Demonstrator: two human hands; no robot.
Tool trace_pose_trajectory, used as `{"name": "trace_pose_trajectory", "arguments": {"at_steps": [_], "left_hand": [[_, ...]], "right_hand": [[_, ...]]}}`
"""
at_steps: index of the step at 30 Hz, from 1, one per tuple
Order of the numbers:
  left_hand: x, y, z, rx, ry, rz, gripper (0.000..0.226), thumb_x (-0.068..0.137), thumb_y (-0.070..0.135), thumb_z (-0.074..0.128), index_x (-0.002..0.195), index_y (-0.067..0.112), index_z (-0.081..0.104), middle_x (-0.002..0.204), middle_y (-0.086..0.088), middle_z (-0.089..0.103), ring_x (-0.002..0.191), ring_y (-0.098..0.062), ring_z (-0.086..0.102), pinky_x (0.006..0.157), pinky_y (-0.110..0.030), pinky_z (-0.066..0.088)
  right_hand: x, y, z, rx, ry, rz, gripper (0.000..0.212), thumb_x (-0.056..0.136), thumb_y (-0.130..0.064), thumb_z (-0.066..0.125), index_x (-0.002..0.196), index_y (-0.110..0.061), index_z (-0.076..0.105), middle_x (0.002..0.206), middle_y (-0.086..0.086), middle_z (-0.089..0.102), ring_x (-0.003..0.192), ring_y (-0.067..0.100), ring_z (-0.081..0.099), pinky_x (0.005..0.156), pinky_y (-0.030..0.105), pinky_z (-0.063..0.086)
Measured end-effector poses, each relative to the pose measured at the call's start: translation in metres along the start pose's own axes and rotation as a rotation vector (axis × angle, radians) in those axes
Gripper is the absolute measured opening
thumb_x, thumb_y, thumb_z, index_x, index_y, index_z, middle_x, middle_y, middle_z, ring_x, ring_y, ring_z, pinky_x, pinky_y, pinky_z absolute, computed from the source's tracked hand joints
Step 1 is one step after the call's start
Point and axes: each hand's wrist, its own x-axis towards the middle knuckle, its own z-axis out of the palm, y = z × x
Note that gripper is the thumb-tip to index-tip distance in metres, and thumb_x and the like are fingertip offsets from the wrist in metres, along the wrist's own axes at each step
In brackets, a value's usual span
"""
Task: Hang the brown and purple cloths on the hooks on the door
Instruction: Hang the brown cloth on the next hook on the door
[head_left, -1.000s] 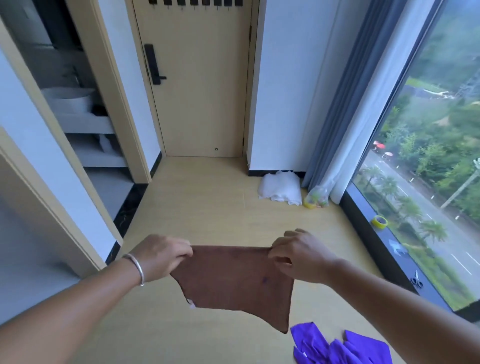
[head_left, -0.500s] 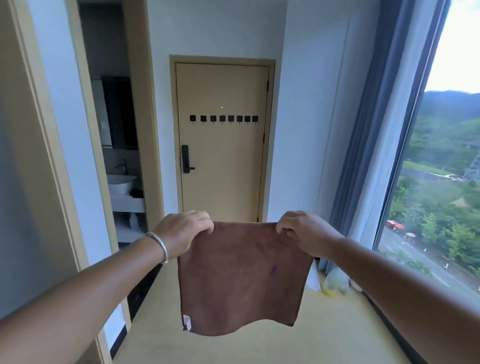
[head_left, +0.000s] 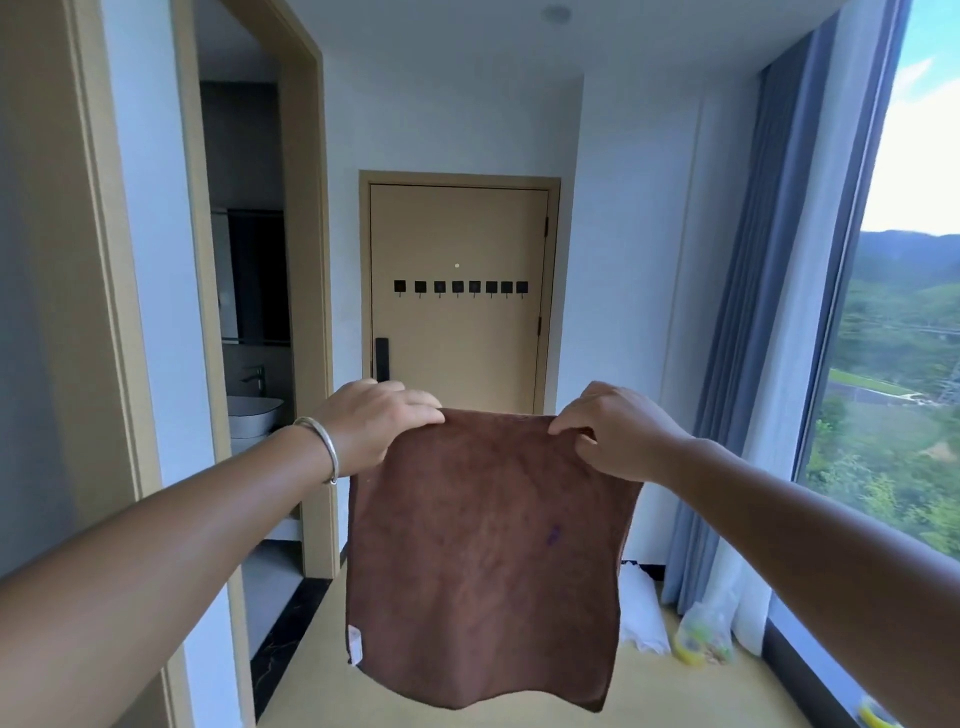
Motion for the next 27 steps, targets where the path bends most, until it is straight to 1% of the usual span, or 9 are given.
{"name": "trace_pose_trajectory", "arguments": {"at_steps": [3,7,12,15,17,19,21,24,27], "left_hand": [[0.014,-0.015,0.014,0.011,0.022,-0.006,0.065,0.086,-0.007,0.043,0.132,0.038,0.050,0.138,0.026,0.045,0.104,-0.010,0.048,0.089,-0.028,0.037],[0.034,-0.035,0.042,0.009,0.048,-0.059,0.060,0.086,-0.006,0.041,0.127,0.035,0.056,0.131,0.023,0.052,0.107,-0.012,0.049,0.090,-0.029,0.036],[0.069,-0.066,0.093,0.005,0.058,-0.169,0.057,0.084,-0.008,0.041,0.121,0.032,0.059,0.125,0.017,0.056,0.107,-0.011,0.049,0.087,-0.029,0.039],[0.098,-0.090,0.118,-0.005,0.059,-0.225,0.056,0.079,-0.013,0.042,0.108,0.033,0.058,0.113,0.014,0.054,0.096,-0.012,0.044,0.068,-0.028,0.041],[0.121,-0.109,0.135,0.004,0.021,-0.221,0.057,0.078,-0.014,0.044,0.103,0.035,0.057,0.115,0.015,0.048,0.092,-0.009,0.036,0.060,-0.023,0.031],[0.144,-0.126,0.151,0.043,-0.026,-0.189,0.058,0.079,-0.013,0.045,0.106,0.037,0.056,0.123,0.017,0.042,0.096,-0.009,0.034,0.060,-0.022,0.028],[0.165,-0.141,0.165,0.061,-0.052,-0.177,0.059,0.081,-0.012,0.043,0.111,0.037,0.055,0.128,0.021,0.041,0.098,-0.008,0.033,0.063,-0.025,0.031],[0.194,-0.165,0.190,0.047,-0.057,-0.206,0.062,0.083,-0.012,0.040,0.118,0.037,0.053,0.126,0.026,0.045,0.090,-0.006,0.026,0.066,-0.027,0.036],[0.218,-0.192,0.215,-0.002,-0.062,-0.233,0.065,0.085,-0.011,0.038,0.122,0.040,0.054,0.119,0.023,0.053,0.090,-0.007,0.035,0.073,-0.027,0.041]], "right_hand": [[0.023,0.002,0.015,0.044,0.051,0.001,0.018,0.086,-0.038,0.058,0.099,-0.038,0.070,0.093,-0.022,0.061,0.096,0.002,0.052,0.074,0.019,0.037],[0.062,0.014,0.045,0.162,0.027,0.023,0.009,0.088,-0.030,0.064,0.091,-0.034,0.072,0.093,-0.020,0.068,0.084,0.002,0.055,0.076,0.019,0.041],[0.123,0.042,0.093,0.248,0.018,-0.028,0.012,0.090,-0.019,0.062,0.089,-0.029,0.070,0.090,-0.016,0.067,0.082,0.003,0.059,0.076,0.017,0.044],[0.166,0.067,0.115,0.271,-0.010,-0.066,0.018,0.092,-0.016,0.060,0.098,-0.031,0.068,0.098,-0.015,0.065,0.089,0.006,0.058,0.079,0.015,0.041],[0.197,0.084,0.128,0.280,-0.043,-0.090,0.025,0.093,-0.013,0.057,0.105,-0.034,0.065,0.107,-0.016,0.062,0.095,0.006,0.056,0.086,0.018,0.042],[0.228,0.100,0.141,0.285,-0.074,-0.113,0.032,0.094,-0.010,0.055,0.109,-0.036,0.064,0.112,-0.018,0.060,0.099,0.006,0.054,0.090,0.021,0.042],[0.256,0.113,0.152,0.284,-0.086,-0.122,0.037,0.093,-0.007,0.054,0.112,-0.037,0.063,0.116,-0.019,0.059,0.102,0.005,0.053,0.092,0.022,0.041],[0.298,0.134,0.170,0.281,-0.081,-0.109,0.040,0.092,-0.006,0.054,0.115,-0.038,0.062,0.120,-0.020,0.059,0.105,0.006,0.053,0.093,0.023,0.040],[0.334,0.149,0.190,0.255,-0.066,-0.102,0.041,0.092,-0.007,0.052,0.116,-0.039,0.062,0.121,-0.019,0.058,0.107,0.008,0.054,0.092,0.024,0.041]]}}
